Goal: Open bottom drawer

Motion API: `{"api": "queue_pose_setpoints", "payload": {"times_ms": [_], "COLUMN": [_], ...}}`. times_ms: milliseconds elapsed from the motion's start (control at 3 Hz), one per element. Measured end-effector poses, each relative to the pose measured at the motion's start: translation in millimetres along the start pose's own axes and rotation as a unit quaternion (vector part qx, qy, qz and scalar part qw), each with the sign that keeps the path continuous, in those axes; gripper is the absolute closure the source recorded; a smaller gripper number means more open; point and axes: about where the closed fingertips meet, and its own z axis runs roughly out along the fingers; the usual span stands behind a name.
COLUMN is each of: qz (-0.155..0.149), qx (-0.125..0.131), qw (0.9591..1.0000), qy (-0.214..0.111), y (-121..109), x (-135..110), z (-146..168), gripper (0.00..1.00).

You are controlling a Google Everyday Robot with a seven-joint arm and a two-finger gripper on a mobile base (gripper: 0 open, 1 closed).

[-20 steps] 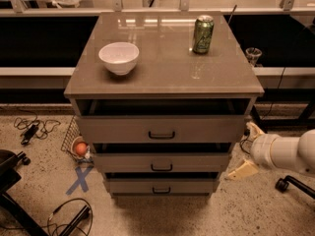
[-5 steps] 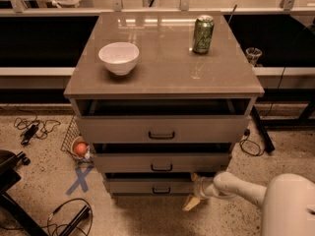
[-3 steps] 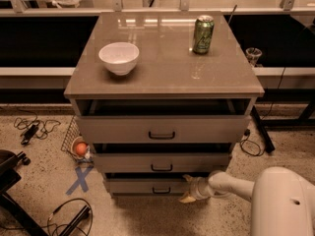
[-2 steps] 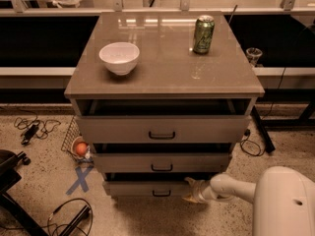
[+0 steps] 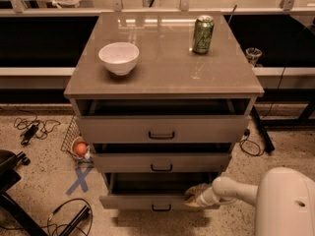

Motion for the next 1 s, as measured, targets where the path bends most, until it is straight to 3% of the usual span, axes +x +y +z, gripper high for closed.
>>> {"api": "queue_pose_setpoints", "payload": {"times_ms": [333,1000], "qz": [0.0,0.001], "qx": [0.0,-0.004], "qw": [1.0,1.0], "qy": [0.0,-0.002], "y": [0,35], "x": [0,8], "z": [0,-32], "gripper": [1.0,1.0]}}
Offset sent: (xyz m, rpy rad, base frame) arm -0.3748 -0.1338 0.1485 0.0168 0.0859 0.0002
